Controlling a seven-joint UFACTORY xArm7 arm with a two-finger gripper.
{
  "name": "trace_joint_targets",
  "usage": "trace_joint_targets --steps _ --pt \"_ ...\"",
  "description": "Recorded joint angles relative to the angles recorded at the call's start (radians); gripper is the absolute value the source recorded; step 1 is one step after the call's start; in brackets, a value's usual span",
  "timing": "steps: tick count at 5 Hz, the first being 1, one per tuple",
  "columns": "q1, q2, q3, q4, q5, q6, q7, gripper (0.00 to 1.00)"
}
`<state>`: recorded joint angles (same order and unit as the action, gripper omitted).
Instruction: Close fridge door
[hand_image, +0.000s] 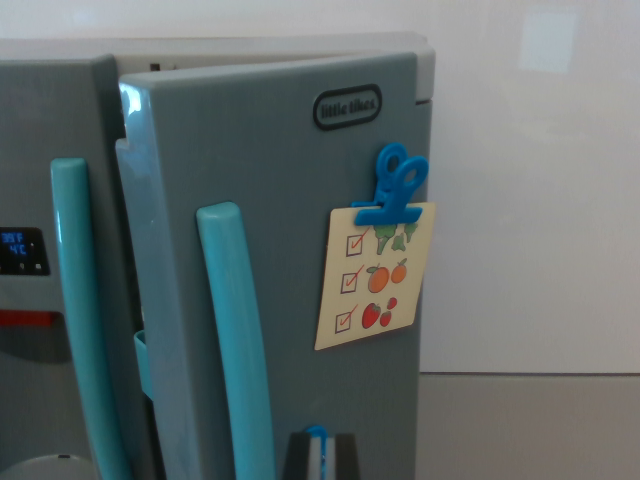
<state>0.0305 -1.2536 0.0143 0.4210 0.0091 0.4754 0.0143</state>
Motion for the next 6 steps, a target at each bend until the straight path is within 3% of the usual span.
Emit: trace_joint_targets --steps 4,5,6 --pt "0.0000 0.005 -0.001 0.000 0.0000 0.000 0.000 1.00" --pt "0.0000 0.034 -0.013 0.000 0.0000 0.000 0.000 1.00" --pt "0.0000 0.034 -0.013 0.000 0.0000 0.000 0.000 1.00"
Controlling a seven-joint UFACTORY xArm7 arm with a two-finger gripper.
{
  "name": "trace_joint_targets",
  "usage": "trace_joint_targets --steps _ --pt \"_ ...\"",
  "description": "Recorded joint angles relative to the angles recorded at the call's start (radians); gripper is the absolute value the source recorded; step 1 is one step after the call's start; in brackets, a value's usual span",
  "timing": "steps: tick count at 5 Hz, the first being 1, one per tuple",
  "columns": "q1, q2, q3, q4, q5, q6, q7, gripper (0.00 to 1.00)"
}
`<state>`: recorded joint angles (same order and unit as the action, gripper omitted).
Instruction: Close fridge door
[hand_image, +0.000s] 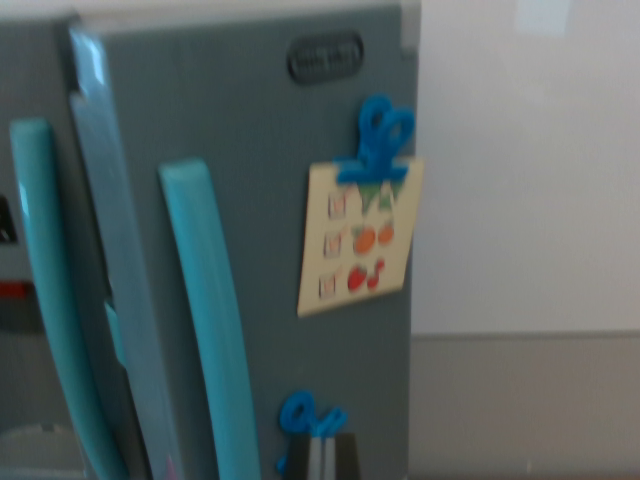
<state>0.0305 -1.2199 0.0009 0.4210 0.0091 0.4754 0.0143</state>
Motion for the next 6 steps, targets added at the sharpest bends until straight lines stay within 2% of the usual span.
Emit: trace_joint_targets --steps 1,2,3,4,5,6 --pt "0.0000 0.049 -0.005 0.005 0.0000 0.000 0.000 1.00" --pt "0.0000 0.049 -0.005 0.005 0.0000 0.000 0.000 1.00" --pt "0.0000 0.125 -0.007 0.035 0.0000 0.000 0.000 1.00" --pt "0.0000 0.125 -0.007 0.035 0.0000 0.000 0.000 1.00" --pt "0.0000 0.233 -0.007 0.105 0.0000 0.000 0.000 1.00" --pt "0.0000 0.233 -0.007 0.105 0.0000 0.000 0.000 1.00"
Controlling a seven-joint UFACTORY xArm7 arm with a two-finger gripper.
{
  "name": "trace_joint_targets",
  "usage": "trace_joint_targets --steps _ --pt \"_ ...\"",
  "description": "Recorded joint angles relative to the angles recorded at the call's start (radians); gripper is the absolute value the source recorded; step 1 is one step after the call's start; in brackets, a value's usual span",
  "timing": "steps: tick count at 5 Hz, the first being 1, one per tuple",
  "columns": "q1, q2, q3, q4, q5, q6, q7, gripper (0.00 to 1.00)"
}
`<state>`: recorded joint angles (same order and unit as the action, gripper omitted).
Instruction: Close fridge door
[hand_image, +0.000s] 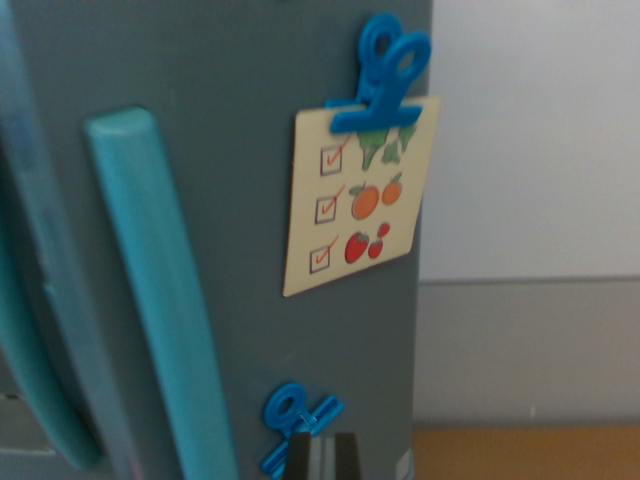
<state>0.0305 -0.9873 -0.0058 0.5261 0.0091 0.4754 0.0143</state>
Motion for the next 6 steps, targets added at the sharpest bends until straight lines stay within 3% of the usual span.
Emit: trace_joint_targets --steps 1,2,3,4,5,6 --pt "0.0000 0.119 0.000 0.062 0.0000 0.000 0.000 1.00" --pt "0.0000 0.119 0.000 0.062 0.0000 0.000 0.000 1.00" --pt "0.0000 0.222 0.001 0.119 0.0000 0.000 0.000 1.00" --pt "0.0000 0.222 0.001 0.119 0.0000 0.000 0.000 1.00" --pt "0.0003 0.309 0.012 0.164 0.0000 0.000 0.000 1.00" --pt "0.0003 0.309 0.012 0.164 0.0000 0.000 0.000 1.00"
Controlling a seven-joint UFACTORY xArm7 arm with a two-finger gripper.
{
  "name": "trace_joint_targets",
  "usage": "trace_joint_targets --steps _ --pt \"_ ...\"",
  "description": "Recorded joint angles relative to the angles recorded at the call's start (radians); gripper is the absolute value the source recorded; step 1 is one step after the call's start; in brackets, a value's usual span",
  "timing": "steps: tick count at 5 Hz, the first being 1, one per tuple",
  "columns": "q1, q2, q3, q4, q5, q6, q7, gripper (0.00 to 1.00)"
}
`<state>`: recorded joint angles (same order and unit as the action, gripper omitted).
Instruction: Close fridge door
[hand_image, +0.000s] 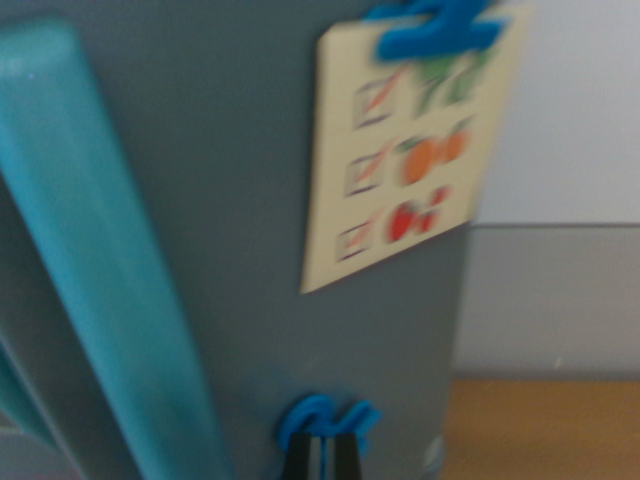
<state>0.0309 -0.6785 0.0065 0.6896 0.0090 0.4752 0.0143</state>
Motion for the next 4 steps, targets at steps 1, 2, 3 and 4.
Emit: trace_joint_targets --steps 1,2,3,4 --pt "0.0005 0.071 0.029 0.031 0.0000 0.000 0.000 1.00" --pt "0.0005 0.071 0.029 0.031 0.0000 0.000 0.000 1.00" --pt "0.0006 0.133 0.062 0.067 0.0000 0.000 0.000 1.00" --pt "0.0006 0.133 0.062 0.067 0.0000 0.000 0.000 1.00"
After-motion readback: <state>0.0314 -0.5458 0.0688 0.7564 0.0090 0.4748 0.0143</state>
